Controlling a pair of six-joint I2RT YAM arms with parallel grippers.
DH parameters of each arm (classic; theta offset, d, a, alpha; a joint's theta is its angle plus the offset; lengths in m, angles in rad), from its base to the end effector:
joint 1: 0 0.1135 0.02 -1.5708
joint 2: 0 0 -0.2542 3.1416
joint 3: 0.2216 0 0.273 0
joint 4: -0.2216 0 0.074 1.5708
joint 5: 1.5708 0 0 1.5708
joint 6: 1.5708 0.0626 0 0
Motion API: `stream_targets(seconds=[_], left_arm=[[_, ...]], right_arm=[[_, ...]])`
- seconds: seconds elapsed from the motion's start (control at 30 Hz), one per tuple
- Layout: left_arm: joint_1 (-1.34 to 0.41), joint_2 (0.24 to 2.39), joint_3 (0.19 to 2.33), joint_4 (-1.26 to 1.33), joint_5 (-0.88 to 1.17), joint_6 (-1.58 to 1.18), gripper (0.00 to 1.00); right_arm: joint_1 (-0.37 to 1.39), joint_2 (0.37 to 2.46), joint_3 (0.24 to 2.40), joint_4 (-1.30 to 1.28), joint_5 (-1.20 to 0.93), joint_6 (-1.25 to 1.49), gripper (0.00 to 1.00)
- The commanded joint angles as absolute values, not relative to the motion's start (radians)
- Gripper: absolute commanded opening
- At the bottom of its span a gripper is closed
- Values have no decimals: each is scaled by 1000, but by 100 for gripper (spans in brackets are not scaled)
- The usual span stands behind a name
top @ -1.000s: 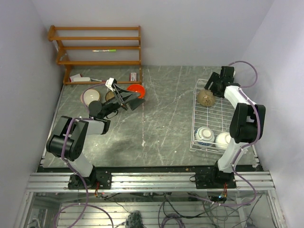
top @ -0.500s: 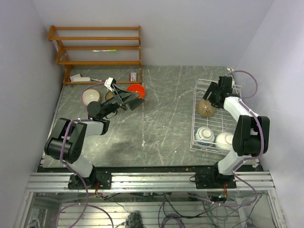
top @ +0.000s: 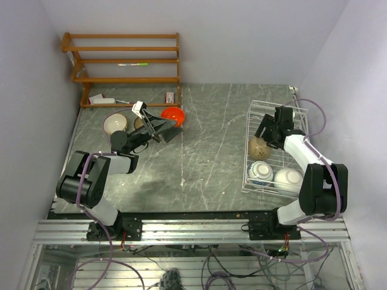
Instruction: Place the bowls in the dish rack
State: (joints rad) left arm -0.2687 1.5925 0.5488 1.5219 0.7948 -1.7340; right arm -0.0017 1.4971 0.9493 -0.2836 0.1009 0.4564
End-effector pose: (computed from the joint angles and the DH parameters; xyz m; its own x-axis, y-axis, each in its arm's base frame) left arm 0.2928 -0.1270 0.2219 -0.8584 -0.4805 -0.1798 0.3083 -0.2029 -0.9294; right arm 0.3517 -0.0069 0.1788 -0.6326 0.4396 -0.6377 0.3881 0.8924 0.2302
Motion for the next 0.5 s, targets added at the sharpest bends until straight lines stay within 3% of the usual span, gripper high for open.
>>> stream_targets(seconds=[0.0,0.47], left_arm=[[-252,1619,538,1727,807,-1706,100],[-231,1678,590,1646,804,-1640,100]], right_arm=[[19,1462,911,-329,77,463,71],[45,1337,920,-390,71,464,72]])
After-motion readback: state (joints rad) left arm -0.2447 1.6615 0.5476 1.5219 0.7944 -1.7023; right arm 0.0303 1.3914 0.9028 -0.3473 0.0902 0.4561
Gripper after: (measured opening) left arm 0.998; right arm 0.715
